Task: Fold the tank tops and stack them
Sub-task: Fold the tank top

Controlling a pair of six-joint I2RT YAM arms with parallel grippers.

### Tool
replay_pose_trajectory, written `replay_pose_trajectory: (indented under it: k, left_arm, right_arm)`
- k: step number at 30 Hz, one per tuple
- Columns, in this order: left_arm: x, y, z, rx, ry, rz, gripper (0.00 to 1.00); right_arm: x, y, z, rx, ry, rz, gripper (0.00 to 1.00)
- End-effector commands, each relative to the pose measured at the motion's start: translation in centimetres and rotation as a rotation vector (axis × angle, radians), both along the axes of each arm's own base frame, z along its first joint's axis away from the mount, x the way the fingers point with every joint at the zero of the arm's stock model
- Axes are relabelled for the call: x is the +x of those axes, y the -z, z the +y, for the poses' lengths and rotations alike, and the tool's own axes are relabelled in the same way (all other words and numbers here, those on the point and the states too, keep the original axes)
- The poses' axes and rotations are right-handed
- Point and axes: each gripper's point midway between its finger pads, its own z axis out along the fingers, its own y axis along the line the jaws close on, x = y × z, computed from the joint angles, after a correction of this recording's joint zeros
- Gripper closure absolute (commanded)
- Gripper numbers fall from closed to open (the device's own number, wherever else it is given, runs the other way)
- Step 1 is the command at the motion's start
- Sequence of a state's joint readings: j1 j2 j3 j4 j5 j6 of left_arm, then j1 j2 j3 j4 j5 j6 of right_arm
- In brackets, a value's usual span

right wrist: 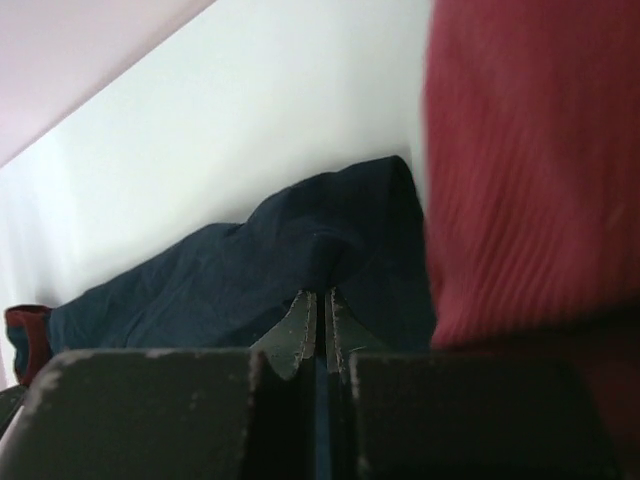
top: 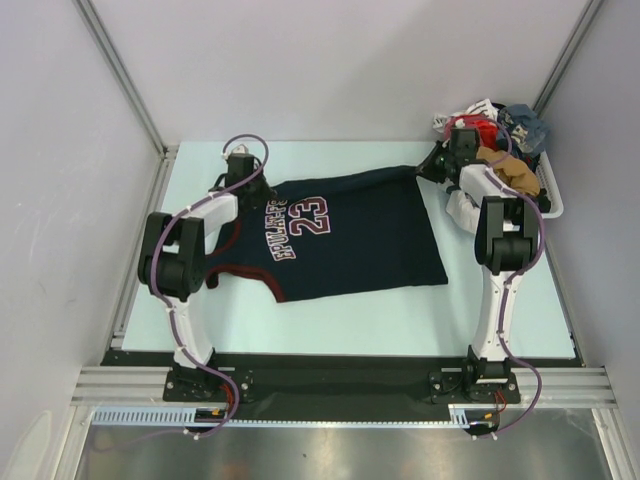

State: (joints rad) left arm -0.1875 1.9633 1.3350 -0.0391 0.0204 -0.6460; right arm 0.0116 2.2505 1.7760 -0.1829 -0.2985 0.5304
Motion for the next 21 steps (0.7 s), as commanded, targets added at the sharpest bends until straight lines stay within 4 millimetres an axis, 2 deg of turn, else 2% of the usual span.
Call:
replay_pose_trajectory:
  k: [1, 7, 11, 16, 21]
  left_arm:
    - [-0.5, -3.1, 0.3, 0.000, -0.008, -0.075, 1.00]
    - [-2.4, -2.2, 0.6, -0.001, -0.016, -0.039, 1.00]
    - [-3.4, -0.7, 0.4, -0.007, -0.009, -0.008, 1.00]
    - [-4.2, -0.9, -0.6, 0.000, 0.013, -0.011, 1.00]
    - [-4.8, -1.0, -0.3, 0.046, -0.009, -0.015, 0.99]
  right_arm:
    - [-0.8, -3.0, 0.1, -0.080, 0.013, -0.046, 1.00]
    - [-2.0, -1.4, -0.3, -0.106, 0.039, 0.016, 1.00]
    - [-2.8, 0.0, -0.9, -0.137, 0.077, 0.066, 1.00]
    - [-3.8, 1.2, -1.6, -0.140, 0.109, 0.098, 1.00]
    - [-4.6, 1.1, -2.5, -0.156, 0.146, 0.103, 1.00]
